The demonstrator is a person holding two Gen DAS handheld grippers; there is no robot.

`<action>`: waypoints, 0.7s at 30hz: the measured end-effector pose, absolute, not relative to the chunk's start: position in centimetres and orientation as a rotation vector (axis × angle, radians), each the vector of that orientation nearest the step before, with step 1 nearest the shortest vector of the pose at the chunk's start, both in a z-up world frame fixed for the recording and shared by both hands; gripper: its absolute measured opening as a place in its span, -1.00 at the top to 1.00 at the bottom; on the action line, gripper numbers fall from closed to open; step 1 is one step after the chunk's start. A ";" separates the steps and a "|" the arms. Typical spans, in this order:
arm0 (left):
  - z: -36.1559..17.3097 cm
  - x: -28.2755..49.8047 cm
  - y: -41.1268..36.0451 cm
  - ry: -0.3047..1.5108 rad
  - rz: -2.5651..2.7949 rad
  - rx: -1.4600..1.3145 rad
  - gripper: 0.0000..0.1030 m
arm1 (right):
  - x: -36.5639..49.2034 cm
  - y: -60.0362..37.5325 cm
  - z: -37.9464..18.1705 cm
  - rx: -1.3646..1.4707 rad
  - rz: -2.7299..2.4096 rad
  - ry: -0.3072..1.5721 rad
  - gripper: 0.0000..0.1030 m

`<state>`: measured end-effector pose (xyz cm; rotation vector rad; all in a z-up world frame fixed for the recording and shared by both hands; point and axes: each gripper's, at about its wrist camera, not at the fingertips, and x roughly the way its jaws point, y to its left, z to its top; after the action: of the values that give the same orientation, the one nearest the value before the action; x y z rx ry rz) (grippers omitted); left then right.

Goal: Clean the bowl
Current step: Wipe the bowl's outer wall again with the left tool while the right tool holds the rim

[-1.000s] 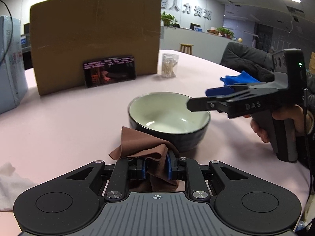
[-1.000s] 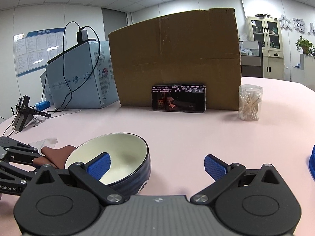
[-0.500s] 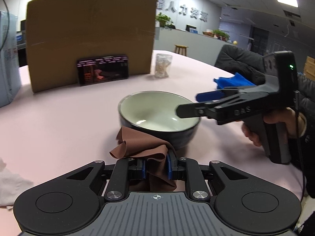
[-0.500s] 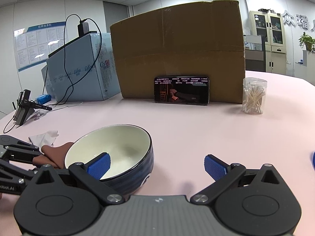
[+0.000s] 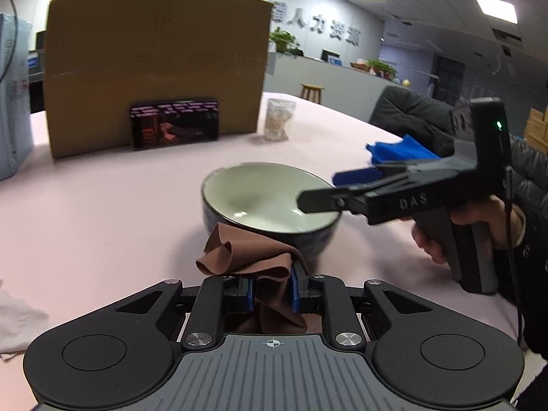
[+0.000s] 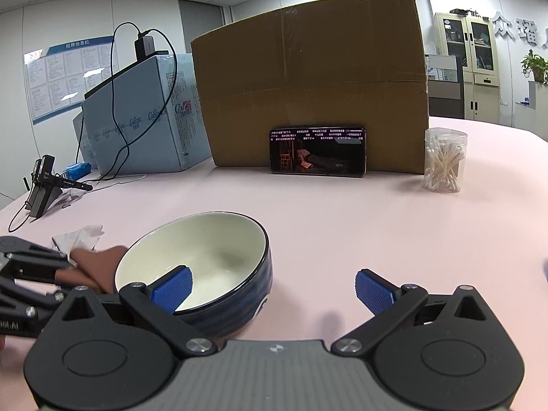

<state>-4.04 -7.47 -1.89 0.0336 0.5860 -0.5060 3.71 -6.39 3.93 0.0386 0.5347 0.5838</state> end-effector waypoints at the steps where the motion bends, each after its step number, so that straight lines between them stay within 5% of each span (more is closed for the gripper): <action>1: -1.9 -4.0 -7.6 0.586 -0.510 0.030 0.64 | 3.7 -6.4 3.9 0.039 0.583 0.535 -1.00; 21: -1.7 -3.9 -6.5 0.576 -0.462 -0.010 0.65 | 3.7 -6.2 4.0 0.036 0.594 0.534 -1.00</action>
<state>-3.92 -6.48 -1.71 -0.0100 0.5757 -0.4617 3.70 -6.22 3.99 0.0363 0.5344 0.5940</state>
